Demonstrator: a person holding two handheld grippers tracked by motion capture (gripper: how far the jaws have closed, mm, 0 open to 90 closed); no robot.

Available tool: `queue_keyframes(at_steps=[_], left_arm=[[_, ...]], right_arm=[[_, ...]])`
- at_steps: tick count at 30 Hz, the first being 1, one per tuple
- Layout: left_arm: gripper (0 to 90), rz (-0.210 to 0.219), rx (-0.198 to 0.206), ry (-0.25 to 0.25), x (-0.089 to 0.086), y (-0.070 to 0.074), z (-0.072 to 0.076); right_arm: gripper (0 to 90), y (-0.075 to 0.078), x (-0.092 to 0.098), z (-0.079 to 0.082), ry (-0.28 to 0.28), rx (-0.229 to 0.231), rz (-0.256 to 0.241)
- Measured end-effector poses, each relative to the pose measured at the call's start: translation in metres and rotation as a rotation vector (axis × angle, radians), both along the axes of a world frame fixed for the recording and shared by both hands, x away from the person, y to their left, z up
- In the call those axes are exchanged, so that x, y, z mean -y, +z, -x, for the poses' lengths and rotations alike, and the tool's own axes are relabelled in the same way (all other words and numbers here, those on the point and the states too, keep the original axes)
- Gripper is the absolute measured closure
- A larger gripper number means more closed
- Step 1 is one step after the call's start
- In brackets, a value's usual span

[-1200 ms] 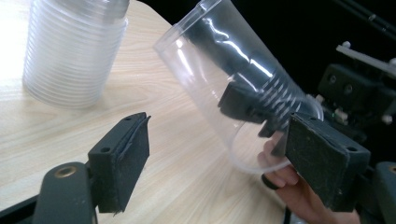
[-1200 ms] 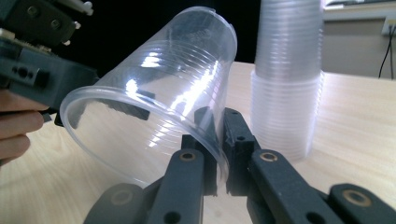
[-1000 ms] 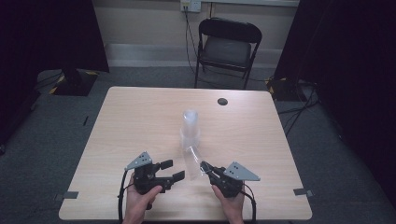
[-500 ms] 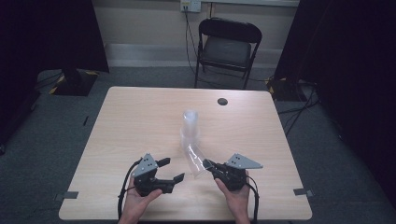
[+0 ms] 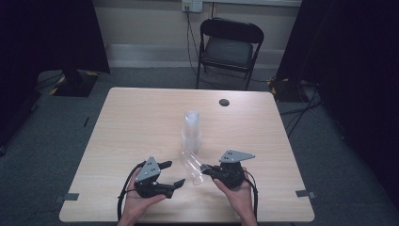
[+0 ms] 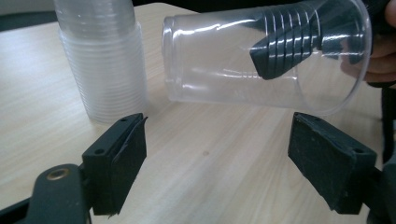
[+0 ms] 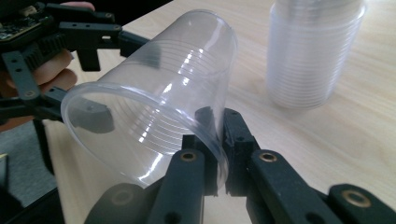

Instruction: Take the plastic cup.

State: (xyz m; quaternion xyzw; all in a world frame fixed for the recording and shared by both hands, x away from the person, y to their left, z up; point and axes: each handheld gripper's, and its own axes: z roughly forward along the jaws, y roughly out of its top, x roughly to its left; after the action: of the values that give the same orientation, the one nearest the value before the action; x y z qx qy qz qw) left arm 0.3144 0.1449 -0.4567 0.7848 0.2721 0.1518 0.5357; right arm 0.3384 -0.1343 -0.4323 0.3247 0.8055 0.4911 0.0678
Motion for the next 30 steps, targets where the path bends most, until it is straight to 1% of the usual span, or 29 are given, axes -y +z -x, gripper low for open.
queue_keyframes(at_steps=[2, 3, 4, 5, 6, 7, 8, 9, 10, 11, 12, 14, 15, 17, 19, 20, 21, 23, 24, 25, 26, 28, 30], left_arm=[[19.1, -0.015, 0.024, 0.000, 0.000, 0.000, 0.000], [18.2, -0.017, 0.030, -0.001, 0.000, 0.001, 0.000], [17.5, -0.014, 0.032, 0.004, 0.000, 0.000, 0.000], [16.3, -0.029, 0.035, -0.002, -0.001, 0.001, -0.001], [15.9, -0.029, 0.035, -0.002, -0.001, 0.001, -0.001], [16.0, -0.043, 0.045, -0.013, -0.001, 0.001, -0.002], [16.0, -0.038, 0.055, -0.010, -0.001, 0.000, -0.002], [16.0, -0.049, 0.059, -0.018, -0.001, 0.000, -0.002], [16.0, -0.051, 0.062, -0.026, 0.000, 0.000, -0.002], [16.0, -0.051, 0.077, -0.038, 0.001, 0.000, -0.001], [16.1, -0.051, 0.077, -0.038, 0.001, 0.000, -0.001], [15.8, -0.078, 0.086, -0.046, 0.002, 0.002, -0.001], [15.7, -0.091, 0.103, -0.058, 0.002, 0.003, 0.000], [15.7, -0.102, 0.129, -0.069, 0.002, 0.003, 0.001], [15.6, -0.106, 0.134, -0.077, 0.003, 0.003, 0.001], [15.6, -0.118, 0.158, -0.100, 0.004, 0.003, 0.002], [15.6, -0.138, 0.176, -0.113, 0.004, 0.004, 0.001], [15.6, -0.142, 0.196, -0.129, 0.005, 0.004, 0.002], [15.7, -0.137, 0.206, -0.140, 0.005, 0.004, 0.003], [15.8, -0.141, 0.215, -0.163, 0.004, 0.005, 0.003], [15.8, -0.138, 0.215, -0.178, 0.005, 0.005, 0.003], [15.8, -0.165, 0.217, -0.197, 0.006, 0.004, 0.004], [15.6, -0.161, 0.214, -0.236, 0.007, 0.003, 0.005]], right_arm=[[85.8, 0.000, 0.000, -0.001, 0.002, -0.011, 0.005], [85.7, 0.000, 0.001, -0.001, -0.001, -0.012, 0.004], [85.6, 0.001, 0.001, -0.002, 0.001, -0.024, -0.002], [85.7, 0.001, 0.001, -0.002, 0.004, -0.035, -0.007], [85.7, 0.001, 0.001, -0.002, 0.004, -0.035, -0.007], [85.7, 0.001, 0.000, -0.003, 0.013, -0.061, 0.010], [85.7, 0.001, -0.001, -0.003, 0.019, -0.072, 0.021], [85.8, 0.001, -0.002, -0.004, 0.022, -0.080, 0.036], [85.7, 0.000, -0.003, -0.004, 0.028, -0.093, 0.047], [85.7, 0.000, -0.004, -0.005, 0.031, -0.101, 0.058], [85.7, 0.000, -0.005, -0.006, 0.037, -0.108, 0.066], [85.7, 0.000, -0.007, -0.007, 0.042, -0.119, 0.078], [85.8, 0.000, -0.008, -0.008, 0.046, -0.122, 0.085], [85.8, 0.000, -0.010, -0.009, 0.064, -0.133, 0.100], [85.8, 0.001, -0.012, -0.010, 0.078, -0.149, 0.119], [85.7, 0.000, -0.013, -0.010, 0.090, -0.157, 0.129], [85.8, 0.000, -0.014, -0.011, 0.092, -0.162, 0.138], [85.8, 0.000, -0.017, -0.012, 0.112, -0.175, 0.147], [85.7, -0.001, -0.018, -0.012, 0.113, -0.183, 0.154], [85.7, -0.001, -0.018, -0.012, 0.118, -0.189, 0.160], [85.6, -0.002, -0.019, -0.013, 0.130, -0.199, 0.162], [85.6, -0.004, -0.021, -0.014, 0.140, -0.203, 0.168], [85.5, -0.004, -0.022, -0.014, 0.151, -0.207, 0.171]])
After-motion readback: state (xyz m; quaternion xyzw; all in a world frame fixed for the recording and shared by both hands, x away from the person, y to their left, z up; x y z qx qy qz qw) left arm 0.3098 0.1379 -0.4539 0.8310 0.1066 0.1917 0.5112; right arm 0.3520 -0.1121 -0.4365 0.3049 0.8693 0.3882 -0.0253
